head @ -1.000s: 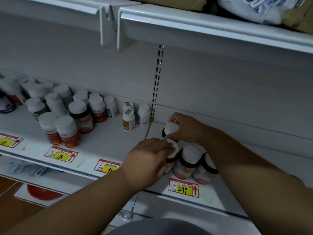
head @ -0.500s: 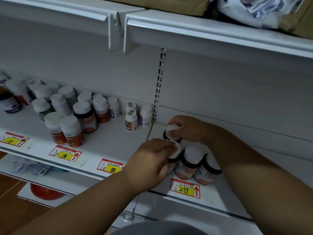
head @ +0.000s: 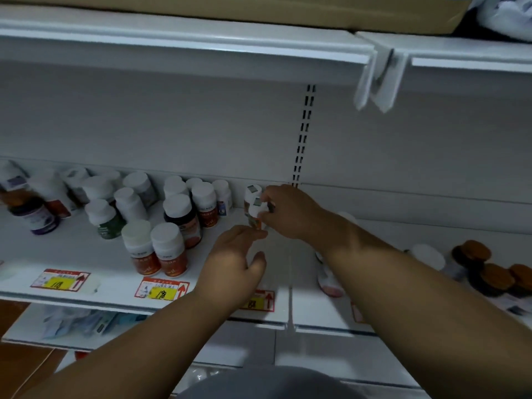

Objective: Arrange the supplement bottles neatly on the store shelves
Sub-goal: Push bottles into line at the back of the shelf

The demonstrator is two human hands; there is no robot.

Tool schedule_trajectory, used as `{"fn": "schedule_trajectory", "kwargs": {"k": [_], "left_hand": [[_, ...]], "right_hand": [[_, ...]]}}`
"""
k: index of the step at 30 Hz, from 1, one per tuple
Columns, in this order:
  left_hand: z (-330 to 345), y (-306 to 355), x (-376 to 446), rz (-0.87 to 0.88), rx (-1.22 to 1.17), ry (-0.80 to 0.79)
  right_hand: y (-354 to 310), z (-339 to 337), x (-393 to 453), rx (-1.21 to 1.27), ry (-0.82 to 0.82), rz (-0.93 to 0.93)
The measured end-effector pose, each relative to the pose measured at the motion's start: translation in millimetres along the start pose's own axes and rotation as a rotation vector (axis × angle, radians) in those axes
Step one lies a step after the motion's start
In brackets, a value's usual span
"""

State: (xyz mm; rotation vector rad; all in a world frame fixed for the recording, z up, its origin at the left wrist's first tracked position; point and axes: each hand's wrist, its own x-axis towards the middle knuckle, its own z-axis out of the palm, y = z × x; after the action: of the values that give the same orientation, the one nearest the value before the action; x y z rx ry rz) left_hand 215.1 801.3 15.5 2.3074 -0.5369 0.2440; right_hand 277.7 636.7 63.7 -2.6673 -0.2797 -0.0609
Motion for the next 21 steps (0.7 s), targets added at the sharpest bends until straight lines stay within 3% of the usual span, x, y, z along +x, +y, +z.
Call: {"fn": "schedule_trajectory", "kwargs": {"k": [4,7,16,21], "left_hand": [[-30.0,-26.7,1.1,0.064,0.063,-0.065],[-43.1,-38.8,-1.8,0.086,0.066,-0.133],[-52.1,-44.6,7.0,0.099,0.001,-0.183],[-58.6,-41.5,-1.5,0.104,-0.043,-0.06]], "right_hand": [[-20.9,31.2,17.1,-0.129,0.029,0.147],[-20.0,54.9,21.4,-0.045,0.119,0.264],[-19.8,62.3,35.2,0.007,0.152,0.306],[-24.5,59.4,-1.1,0.337,0.361,0.279]]}}
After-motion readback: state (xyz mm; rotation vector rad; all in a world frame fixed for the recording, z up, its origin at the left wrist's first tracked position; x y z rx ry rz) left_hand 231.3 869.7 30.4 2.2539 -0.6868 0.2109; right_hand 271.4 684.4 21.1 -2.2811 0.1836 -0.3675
